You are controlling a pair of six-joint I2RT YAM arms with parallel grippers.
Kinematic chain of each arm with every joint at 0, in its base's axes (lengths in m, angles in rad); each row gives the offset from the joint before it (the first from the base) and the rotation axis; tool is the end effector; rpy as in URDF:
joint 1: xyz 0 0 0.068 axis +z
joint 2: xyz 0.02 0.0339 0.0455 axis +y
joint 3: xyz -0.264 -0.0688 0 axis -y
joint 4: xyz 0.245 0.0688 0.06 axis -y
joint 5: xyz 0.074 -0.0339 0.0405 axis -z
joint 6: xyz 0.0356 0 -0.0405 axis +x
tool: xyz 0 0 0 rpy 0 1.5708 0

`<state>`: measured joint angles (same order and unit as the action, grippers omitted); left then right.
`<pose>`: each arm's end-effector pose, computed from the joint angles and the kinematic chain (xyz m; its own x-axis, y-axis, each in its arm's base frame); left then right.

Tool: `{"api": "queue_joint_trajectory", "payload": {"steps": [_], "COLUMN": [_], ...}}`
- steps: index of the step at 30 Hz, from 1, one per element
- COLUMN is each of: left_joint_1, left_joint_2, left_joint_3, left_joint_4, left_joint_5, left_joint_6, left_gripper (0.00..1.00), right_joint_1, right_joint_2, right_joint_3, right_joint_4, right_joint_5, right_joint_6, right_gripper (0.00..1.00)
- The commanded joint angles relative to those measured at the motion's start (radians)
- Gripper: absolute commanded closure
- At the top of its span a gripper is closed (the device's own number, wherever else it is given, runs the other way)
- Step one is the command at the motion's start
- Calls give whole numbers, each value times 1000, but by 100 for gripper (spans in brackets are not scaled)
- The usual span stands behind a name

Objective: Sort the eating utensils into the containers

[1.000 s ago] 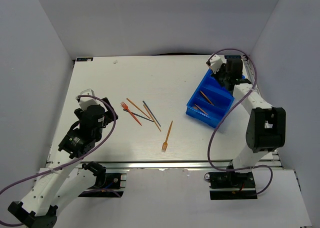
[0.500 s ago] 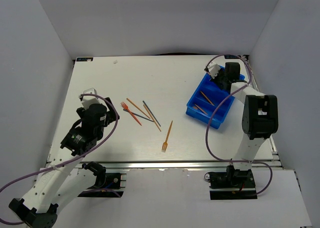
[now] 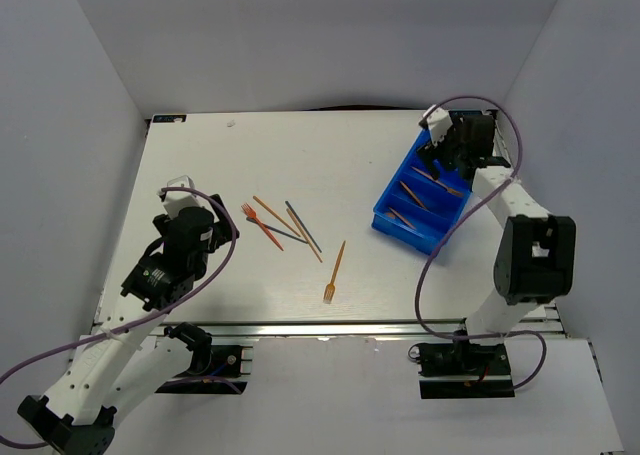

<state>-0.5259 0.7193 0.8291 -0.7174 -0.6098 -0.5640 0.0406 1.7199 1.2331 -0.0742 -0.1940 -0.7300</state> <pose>0.1340 -0.0542 0.3150 -0.4199 -0.2630 -0.8686 -0.2598 0.9519 -0.1626 0.3955 0.0229 0.2550 -0.2608 -0.6655 -0.6994 -0.5057 0.7113 -0.4882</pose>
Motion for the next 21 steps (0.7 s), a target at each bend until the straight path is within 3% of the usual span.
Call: {"api": "queue_joint_trajectory", "payload": {"steps": [1,3,4,6,8,9,10,11,12,13,14,15,18,21], "left_joint_1": [-2,-2,-2,-2,-2,-2,-2,-2,-2,-2,-2,-2,-2,-2], "left_joint_2": [3,2,3,5,9,12,17,20,22,22,20,20,20,22], "left_joint_3": [-1,-1,-1,-1,1,1,2,4,2,4,4,4,2,4], "left_joint_4": [9,7,7,7,4,3,3,-1,-2,-2,-2,-2,-4,-2], "left_joint_5": [-4,-8,-11,-15,-18,-19,-21,-22,-24,-27,-28,-30,-34,-28], "left_joint_6": [6,6,3,3,1,0,0,-2,-2,-4,-4,-5,-8,-7], "left_gripper": [2,2,2,2,2,2,2,2,2,2,2,2,2,2], "right_joint_1": [110,232,372,482,499,496,546,609,690,855,910,944,1002,1021], "right_joint_2": [-163,-238,-268,-356,-416,-421,-419,-410,-383,-363,-344,-306,-221,-120], "right_joint_3": [45,48,4,-65,-174,-228,-256,-270,-273,-276,-279,-270,-181,-97], "right_joint_4": [7,-22,-1,111,52,116,119,103,23,-4,-34,-80,-313,-548], "right_joint_5": [87,363,489,713,429,148,107,125,427,608,740,922,920,927], "right_joint_6": [169,199,281,480,771,800,851,889,932,970,1036,1245,1603,1756], "right_gripper": [11,11,11,11,11,11,11,11,11,11,11,11,11,11]}}
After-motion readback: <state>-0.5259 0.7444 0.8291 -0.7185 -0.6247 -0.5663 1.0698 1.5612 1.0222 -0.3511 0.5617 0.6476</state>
